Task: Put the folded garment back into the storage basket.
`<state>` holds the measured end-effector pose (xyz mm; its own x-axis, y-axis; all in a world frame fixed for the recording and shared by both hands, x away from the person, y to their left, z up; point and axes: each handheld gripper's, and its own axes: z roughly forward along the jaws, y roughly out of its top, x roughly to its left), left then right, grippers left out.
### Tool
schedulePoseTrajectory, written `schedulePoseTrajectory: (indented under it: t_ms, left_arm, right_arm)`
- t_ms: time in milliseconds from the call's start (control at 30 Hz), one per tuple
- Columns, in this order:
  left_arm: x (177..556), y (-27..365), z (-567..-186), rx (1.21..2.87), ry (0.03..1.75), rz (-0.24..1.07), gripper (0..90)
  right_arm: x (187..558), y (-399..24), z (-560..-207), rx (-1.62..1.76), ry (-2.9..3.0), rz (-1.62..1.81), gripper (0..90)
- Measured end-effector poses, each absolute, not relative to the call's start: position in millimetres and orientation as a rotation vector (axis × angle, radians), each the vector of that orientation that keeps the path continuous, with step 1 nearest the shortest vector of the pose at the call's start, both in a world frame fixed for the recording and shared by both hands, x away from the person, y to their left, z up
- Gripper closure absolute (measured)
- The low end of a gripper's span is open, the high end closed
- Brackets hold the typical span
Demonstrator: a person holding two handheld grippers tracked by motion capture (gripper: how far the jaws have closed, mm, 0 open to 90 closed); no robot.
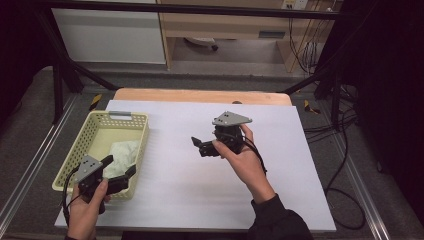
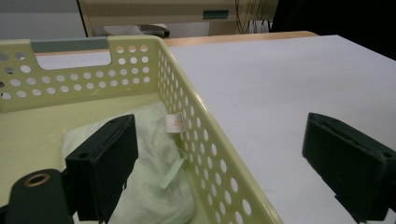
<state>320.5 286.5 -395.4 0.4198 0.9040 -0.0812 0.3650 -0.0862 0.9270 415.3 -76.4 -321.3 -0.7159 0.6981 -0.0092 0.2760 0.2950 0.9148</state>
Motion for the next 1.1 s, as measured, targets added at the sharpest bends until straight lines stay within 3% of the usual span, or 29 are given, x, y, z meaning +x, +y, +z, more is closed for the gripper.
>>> schedulePoseTrajectory:
  t_ms: [1100]
  left_arm:
    - [325, 290, -404, 1.663, 1.177, 0.653, 12.5]
  right_arm:
    - [412, -149, -296, 0.943, 1.983, 1.404, 1.7]
